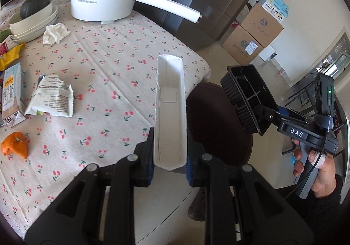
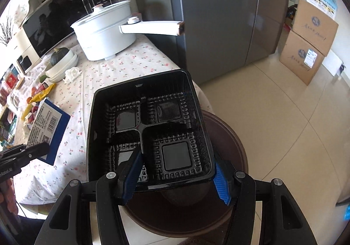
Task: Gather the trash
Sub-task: 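Carry the black tray over the brown bin with the right tool and release it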
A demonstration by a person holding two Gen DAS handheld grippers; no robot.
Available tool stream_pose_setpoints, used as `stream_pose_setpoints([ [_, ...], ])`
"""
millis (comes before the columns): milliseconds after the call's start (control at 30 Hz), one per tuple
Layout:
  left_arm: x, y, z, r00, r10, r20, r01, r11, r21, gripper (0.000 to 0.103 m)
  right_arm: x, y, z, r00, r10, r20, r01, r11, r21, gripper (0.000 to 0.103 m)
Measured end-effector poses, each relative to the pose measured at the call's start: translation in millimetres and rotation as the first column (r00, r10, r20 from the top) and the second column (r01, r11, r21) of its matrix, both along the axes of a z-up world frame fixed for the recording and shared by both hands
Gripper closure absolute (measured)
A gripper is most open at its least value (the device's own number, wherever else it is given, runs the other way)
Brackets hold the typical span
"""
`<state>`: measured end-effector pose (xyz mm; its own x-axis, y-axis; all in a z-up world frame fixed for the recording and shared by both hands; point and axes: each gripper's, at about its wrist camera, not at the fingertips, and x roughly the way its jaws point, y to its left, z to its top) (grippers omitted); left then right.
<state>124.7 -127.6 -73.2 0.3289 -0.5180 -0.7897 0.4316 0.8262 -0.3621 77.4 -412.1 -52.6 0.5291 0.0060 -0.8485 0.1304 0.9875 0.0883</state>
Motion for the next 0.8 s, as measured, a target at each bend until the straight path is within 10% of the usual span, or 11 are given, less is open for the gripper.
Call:
stream_pose_setpoints([
  [567, -10.5, -88.9, -50.0, 0.981, -0.19, 0.027, 0.188, 0.981, 0.055, 0.076, -30.0, -56.6, -25.3, 0.994, -0.095, -0.058, 0.094, 0.995, -0.025, 0.042],
  [700, -10.5, -88.8, -42.1, 0.985, -0.155, 0.077, 0.15, 0.986, 0.074, 0.025, -30.8, -59.1, -28.6, 0.992, -0.101, -0.072, 0.1, 0.995, -0.024, 0.042],
  [800, -8.1, -83.8, -36.5, 0.988, -0.129, 0.088, 0.12, 0.988, 0.1, 0.02, -31.1, -58.6, -30.0, 0.992, -0.099, -0.078, 0.097, 0.995, -0.026, 0.041],
])
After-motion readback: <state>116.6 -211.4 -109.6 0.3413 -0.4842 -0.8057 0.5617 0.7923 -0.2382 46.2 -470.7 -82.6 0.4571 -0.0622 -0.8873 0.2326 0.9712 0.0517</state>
